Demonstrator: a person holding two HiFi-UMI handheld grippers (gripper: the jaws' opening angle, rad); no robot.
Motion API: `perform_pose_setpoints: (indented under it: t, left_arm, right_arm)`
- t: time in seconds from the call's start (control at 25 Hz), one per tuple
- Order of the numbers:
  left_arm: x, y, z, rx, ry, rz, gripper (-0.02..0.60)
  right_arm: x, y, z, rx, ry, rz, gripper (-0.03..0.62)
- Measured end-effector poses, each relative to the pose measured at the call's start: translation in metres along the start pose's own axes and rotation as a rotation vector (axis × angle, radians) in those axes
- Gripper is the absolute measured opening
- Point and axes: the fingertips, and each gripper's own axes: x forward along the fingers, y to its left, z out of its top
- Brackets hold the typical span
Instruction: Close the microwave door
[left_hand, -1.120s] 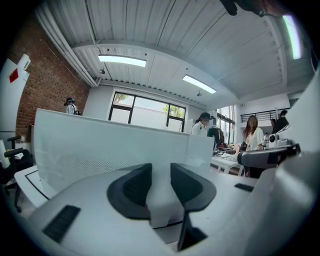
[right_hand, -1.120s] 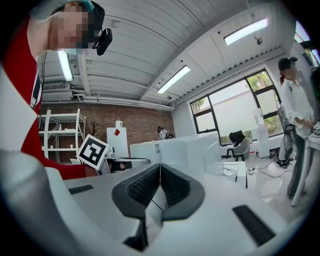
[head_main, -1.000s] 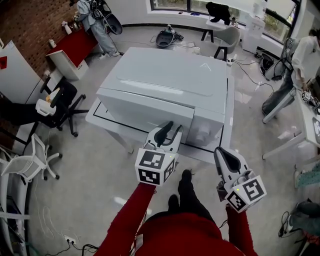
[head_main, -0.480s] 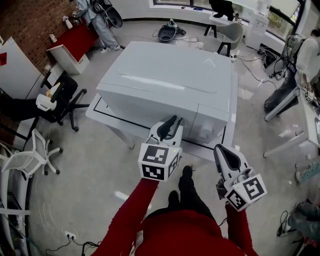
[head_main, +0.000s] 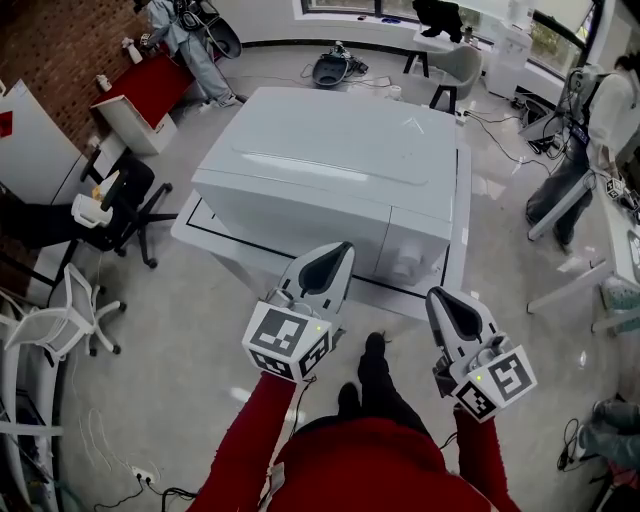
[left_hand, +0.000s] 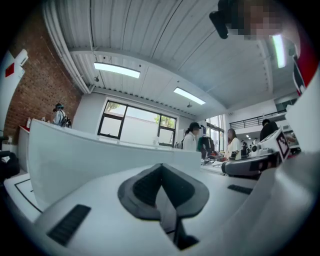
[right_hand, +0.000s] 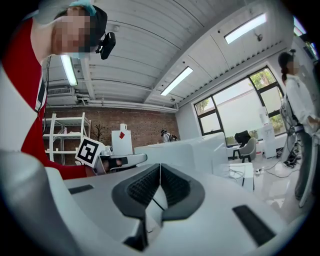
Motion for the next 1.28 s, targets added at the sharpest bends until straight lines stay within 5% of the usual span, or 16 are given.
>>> perform_pose_setpoints:
  t: [0.2, 0.52, 1.28]
  left_arm:
    - [-0.048, -0.012, 0.013, 0.011, -0.052, -0.055, 0.011]
    - [-0.11, -0.014, -0.001, -0.015, -0.027, 0.011, 0.011]
    - [-0.139, -0.048, -0.011, 0.034, -0.001, 0.016, 0.01]
  right_arm:
    - [-0.007, 0.012, 0.008, -0.012, -0.013, 0.031, 0.015]
    - [-0.022, 0.027, 0.009, -0.006, -0.023, 0.053, 0.014]
    - [-0.043, 0.051, -0.013, -0.001, -0.017, 0.046, 0.012]
